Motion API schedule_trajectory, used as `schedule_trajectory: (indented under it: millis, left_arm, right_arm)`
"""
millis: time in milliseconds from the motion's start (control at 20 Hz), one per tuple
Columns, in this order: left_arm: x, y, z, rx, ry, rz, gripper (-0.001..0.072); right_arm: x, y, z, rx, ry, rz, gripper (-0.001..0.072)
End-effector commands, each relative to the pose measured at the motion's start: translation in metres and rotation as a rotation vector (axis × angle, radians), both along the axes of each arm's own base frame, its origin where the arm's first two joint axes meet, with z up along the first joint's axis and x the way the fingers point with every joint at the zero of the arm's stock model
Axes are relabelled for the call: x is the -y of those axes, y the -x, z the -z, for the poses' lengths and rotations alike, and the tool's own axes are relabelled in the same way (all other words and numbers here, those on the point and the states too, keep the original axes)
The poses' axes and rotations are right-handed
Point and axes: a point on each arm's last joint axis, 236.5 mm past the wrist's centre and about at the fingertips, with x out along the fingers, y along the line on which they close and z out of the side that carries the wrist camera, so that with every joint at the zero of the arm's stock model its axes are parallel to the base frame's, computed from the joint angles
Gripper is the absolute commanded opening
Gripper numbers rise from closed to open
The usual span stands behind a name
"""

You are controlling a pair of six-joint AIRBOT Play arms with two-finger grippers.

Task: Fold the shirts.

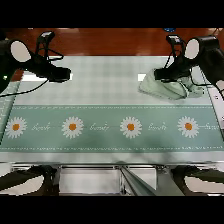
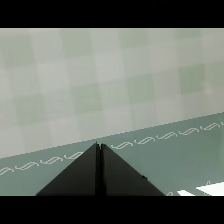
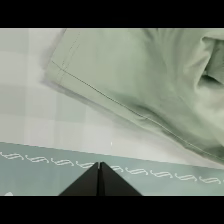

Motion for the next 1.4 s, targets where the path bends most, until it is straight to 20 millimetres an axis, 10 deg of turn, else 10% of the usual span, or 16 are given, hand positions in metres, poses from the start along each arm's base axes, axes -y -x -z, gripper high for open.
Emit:
schedule_trajectory:
  millis: [0,850,900,1000,1150,1350]
  left_arm:
    - [0.000,0.000,0.000,0.000,0.000,0.000,0.0017]
    - [0.001,-0.011,-0.005,0.051,0.010,-0.008,0.0018]
    - [0.001,-0.016,-0.006,0.068,0.010,-0.011,0.0042]
    - [-0.008,-0.033,-0.005,0.129,-0.033,-0.023,0.0500]
    - [-0.045,-0.036,0.006,0.110,-0.169,-0.075,0.0510]
    - [-0.102,-0.018,0.014,-0.002,-0.153,-0.256,0.0509]
  right_arm:
    - [0.000,0.000,0.000,0.000,0.000,0.000,0.0024]
    - [0.000,-0.020,-0.007,0.092,0.004,-0.012,0.0025]
    - [0.009,-0.036,-0.015,0.165,0.047,-0.016,0.0067]
    - [0.031,-0.075,-0.041,0.359,0.159,-0.019,0.0416]
    - [0.079,-0.107,-0.062,0.514,0.233,0.120,0.0415]
    - [0.166,-0.100,-0.004,0.368,0.189,0.344,0.0415]
